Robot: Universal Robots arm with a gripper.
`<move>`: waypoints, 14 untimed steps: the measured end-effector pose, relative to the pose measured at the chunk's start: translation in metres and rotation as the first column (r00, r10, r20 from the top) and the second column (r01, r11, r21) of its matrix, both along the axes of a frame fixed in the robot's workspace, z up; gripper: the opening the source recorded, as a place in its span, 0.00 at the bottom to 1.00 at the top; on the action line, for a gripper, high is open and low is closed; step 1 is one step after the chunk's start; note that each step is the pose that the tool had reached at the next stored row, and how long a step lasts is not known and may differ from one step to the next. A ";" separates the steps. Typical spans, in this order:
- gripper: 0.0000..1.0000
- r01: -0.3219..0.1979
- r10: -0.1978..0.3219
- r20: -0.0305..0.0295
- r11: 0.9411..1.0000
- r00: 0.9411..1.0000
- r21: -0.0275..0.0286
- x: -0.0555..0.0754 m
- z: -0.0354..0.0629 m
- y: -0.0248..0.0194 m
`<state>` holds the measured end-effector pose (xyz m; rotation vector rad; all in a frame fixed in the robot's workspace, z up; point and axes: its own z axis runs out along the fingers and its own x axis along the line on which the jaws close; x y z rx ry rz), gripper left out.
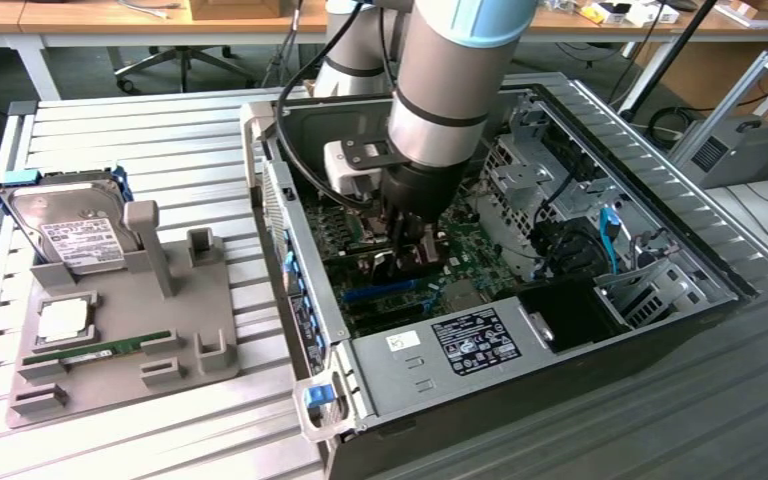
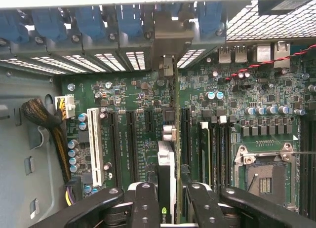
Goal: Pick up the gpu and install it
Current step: 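Insert the gpu into the slot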
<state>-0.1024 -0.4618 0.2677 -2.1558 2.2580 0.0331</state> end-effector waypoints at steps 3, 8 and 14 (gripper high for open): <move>0.27 0.000 0.000 0.000 1.000 1.000 0.000 0.001 -0.0025 0.0000; 0.27 0.000 0.000 -0.001 1.000 1.000 0.000 0.001 -0.0046 0.0000; 0.27 0.000 0.000 0.000 1.000 1.000 0.000 0.001 -0.0078 0.0000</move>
